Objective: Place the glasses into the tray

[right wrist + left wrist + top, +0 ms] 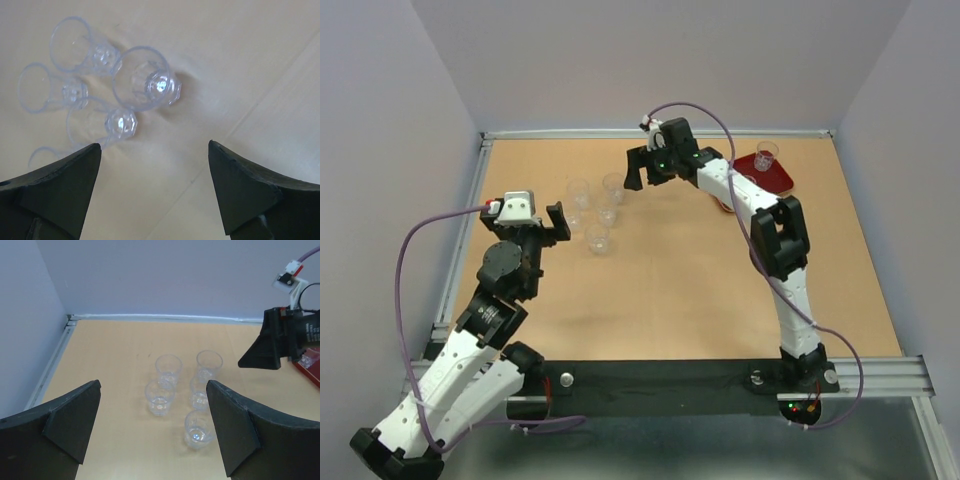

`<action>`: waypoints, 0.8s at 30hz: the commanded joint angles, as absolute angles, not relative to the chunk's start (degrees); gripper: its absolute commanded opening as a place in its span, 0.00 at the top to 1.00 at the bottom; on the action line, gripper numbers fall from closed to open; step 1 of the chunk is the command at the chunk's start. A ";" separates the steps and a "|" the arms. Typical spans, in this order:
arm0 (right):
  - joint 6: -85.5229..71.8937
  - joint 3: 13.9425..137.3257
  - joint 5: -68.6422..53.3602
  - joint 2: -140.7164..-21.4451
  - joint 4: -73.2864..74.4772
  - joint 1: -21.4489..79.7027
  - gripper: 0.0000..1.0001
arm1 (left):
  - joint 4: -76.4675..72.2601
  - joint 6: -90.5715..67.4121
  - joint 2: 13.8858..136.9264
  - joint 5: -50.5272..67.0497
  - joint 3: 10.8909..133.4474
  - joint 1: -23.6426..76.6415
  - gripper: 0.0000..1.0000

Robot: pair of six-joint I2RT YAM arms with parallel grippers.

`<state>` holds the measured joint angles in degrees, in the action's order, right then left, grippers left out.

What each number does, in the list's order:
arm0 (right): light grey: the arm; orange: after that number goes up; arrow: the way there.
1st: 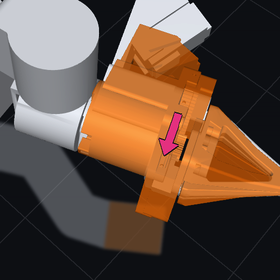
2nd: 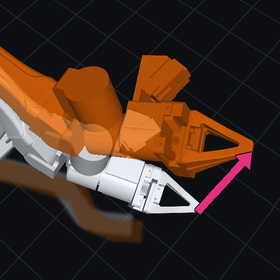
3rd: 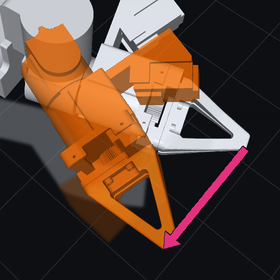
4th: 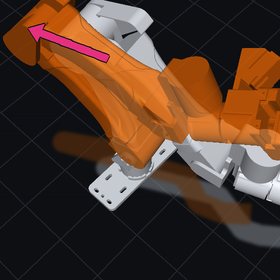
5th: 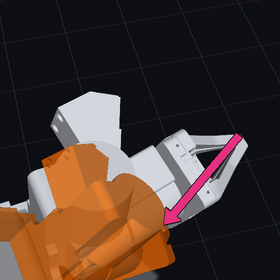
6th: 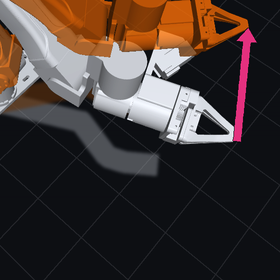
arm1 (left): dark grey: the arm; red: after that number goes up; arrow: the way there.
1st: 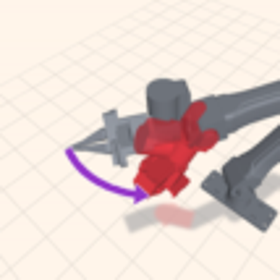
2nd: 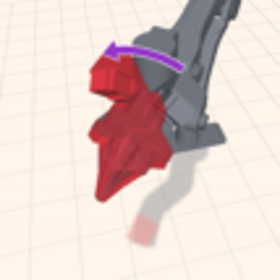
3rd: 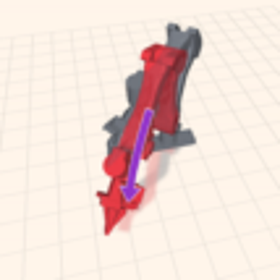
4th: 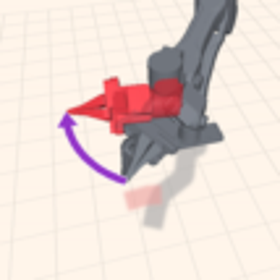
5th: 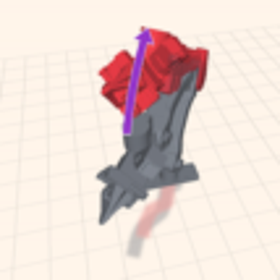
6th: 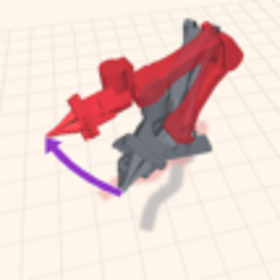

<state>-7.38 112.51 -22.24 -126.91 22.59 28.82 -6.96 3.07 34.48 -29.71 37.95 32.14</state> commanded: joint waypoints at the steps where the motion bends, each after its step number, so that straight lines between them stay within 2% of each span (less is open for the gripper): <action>1: -17.57 121.19 -12.14 -132.09 22.50 29.88 0.07 | -10.02 4.83 33.13 -32.96 37.44 31.90 0.01; 6: -21.96 128.13 -6.78 -137.45 22.06 30.67 0.08 | -10.28 5.36 33.22 -33.49 37.27 31.82 0.01; 9: -22.85 129.90 -5.63 -140.09 21.80 30.85 0.12 | -10.37 5.36 33.31 -33.49 37.09 31.82 0.01; 24: -22.06 132.19 -7.47 -144.23 21.01 31.82 0.39 | -10.37 5.45 33.57 -32.52 37.18 31.64 0.01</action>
